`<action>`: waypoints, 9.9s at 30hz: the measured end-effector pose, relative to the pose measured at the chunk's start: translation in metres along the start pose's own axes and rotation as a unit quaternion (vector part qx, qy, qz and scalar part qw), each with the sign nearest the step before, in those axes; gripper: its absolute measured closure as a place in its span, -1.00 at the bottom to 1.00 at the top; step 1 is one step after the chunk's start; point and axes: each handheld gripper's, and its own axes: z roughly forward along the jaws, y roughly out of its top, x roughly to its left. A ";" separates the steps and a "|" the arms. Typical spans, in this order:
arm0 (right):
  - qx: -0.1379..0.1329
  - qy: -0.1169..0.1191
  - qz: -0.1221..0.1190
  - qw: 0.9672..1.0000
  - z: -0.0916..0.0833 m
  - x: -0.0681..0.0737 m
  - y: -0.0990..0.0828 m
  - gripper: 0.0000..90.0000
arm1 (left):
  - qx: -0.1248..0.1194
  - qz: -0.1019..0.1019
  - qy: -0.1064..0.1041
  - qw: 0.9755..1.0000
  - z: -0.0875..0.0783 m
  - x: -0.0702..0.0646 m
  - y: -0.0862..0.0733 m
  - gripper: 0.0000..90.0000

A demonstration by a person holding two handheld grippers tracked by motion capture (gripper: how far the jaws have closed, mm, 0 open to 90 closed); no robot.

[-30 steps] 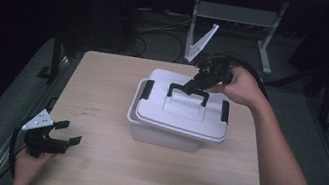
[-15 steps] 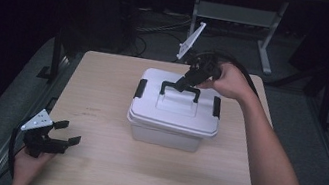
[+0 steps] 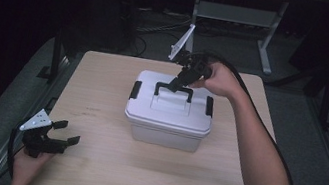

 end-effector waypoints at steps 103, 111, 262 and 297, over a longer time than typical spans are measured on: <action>-0.045 -0.062 0.099 0.992 -0.021 0.016 -0.081 -0.02 | -0.004 -0.004 -0.008 1.000 0.002 0.000 0.001 -0.60; -0.048 -0.069 0.118 0.990 -0.024 0.020 -0.100 -0.11 | -0.003 -0.003 -0.007 1.000 0.001 0.001 0.000 -0.60; -0.103 -0.074 0.292 0.948 0.032 0.132 -0.310 -0.17 | 0.006 0.005 -0.011 1.000 0.005 -0.008 0.001 -0.61; -0.122 -0.067 0.317 0.938 0.043 0.153 -0.336 -0.17 | 0.011 0.009 -0.013 1.000 0.006 -0.011 0.001 -0.61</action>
